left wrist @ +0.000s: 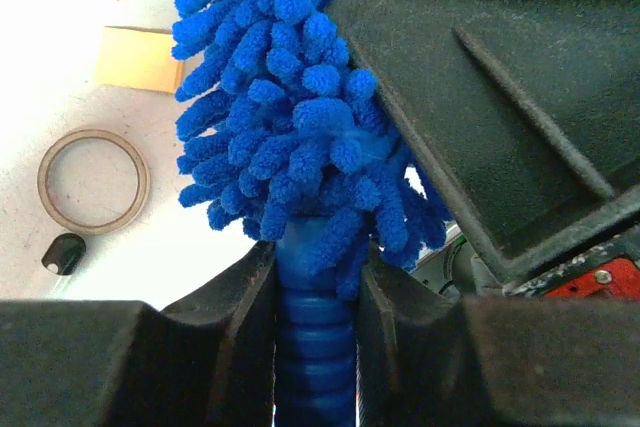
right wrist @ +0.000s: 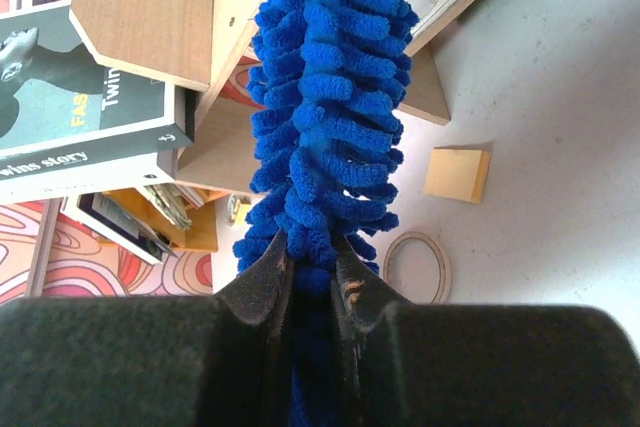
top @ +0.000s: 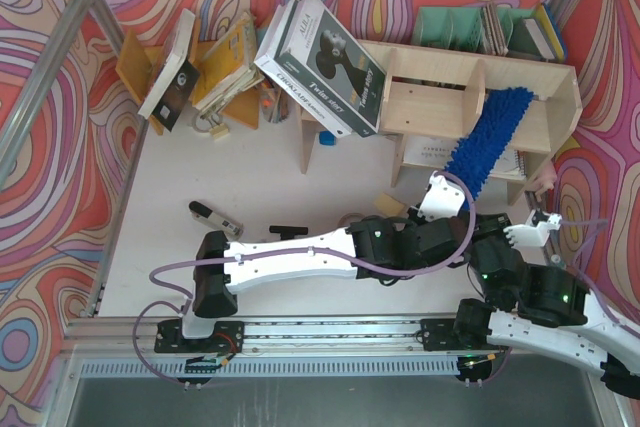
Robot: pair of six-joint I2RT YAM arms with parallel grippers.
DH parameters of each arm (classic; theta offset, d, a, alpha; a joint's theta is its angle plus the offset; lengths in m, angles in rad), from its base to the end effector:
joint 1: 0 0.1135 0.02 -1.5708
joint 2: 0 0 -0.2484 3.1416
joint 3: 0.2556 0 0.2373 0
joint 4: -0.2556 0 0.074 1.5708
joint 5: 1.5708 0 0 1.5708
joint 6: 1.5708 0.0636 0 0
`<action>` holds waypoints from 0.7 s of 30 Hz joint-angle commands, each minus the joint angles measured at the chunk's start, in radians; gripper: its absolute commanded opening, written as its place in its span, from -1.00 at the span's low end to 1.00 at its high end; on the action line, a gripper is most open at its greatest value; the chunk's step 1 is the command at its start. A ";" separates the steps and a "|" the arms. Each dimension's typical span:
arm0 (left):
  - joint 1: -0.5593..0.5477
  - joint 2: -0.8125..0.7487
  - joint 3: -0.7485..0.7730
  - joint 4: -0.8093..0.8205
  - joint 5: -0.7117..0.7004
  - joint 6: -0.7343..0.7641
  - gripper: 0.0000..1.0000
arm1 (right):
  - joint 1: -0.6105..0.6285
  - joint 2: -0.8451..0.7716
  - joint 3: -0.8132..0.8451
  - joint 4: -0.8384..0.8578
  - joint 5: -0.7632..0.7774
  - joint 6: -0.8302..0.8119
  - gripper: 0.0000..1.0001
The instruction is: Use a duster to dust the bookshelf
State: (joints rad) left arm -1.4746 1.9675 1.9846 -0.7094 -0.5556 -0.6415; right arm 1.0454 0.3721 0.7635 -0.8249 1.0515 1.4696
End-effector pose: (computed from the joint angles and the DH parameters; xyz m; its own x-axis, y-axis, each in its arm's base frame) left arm 0.0759 -0.4378 0.3248 -0.5318 0.2184 -0.8182 0.6096 0.7694 -0.1909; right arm 0.0848 0.0361 0.3025 -0.0553 0.8890 -0.4545 0.2062 0.4555 0.8660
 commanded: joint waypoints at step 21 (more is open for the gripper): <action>-0.108 0.011 0.178 -0.111 -0.217 0.014 -1.00 | 0.005 0.015 0.404 -0.228 0.118 -0.423 0.74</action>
State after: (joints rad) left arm -1.5757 1.9659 2.0773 -0.7982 -0.6926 -0.6220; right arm 1.0466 0.3641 1.0828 -1.0168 1.1103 1.2667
